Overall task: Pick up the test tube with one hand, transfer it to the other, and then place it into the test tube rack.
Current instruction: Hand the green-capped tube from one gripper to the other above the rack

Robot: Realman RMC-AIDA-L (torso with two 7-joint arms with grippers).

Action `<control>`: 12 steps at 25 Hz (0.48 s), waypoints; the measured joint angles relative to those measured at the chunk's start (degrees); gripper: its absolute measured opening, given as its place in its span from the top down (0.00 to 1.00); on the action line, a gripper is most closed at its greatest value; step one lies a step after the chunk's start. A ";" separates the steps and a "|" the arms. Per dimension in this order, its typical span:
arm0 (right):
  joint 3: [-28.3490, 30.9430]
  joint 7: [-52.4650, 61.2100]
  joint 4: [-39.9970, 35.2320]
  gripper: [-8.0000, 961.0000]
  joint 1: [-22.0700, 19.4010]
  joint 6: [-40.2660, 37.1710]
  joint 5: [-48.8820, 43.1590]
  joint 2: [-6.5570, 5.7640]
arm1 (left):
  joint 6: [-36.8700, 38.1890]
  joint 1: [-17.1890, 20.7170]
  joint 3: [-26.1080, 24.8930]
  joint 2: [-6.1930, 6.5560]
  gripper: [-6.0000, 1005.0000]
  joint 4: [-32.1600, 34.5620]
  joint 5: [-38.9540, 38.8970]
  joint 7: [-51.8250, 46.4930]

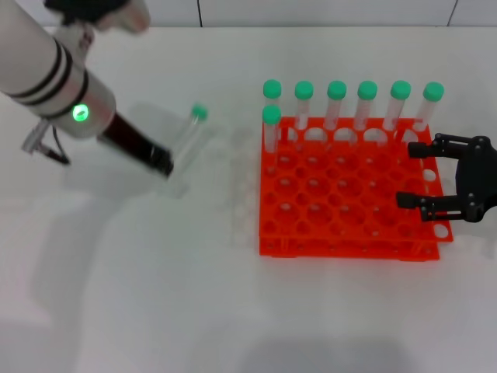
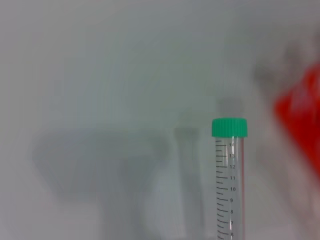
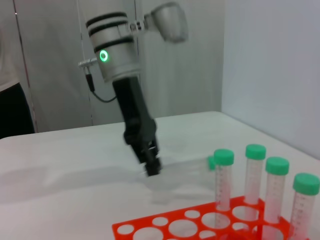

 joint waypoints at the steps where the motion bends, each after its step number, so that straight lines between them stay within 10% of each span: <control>1: 0.33 0.00 -0.01 0.22 -0.06 -0.14 0.01 0.00 | -1.65 1.76 1.16 0.04 0.81 3.89 -0.90 0.30; 12: 3.63 0.04 -0.13 0.23 -0.90 -3.02 -0.03 -0.01 | -20.32 11.85 8.37 0.10 0.80 17.86 -10.30 9.74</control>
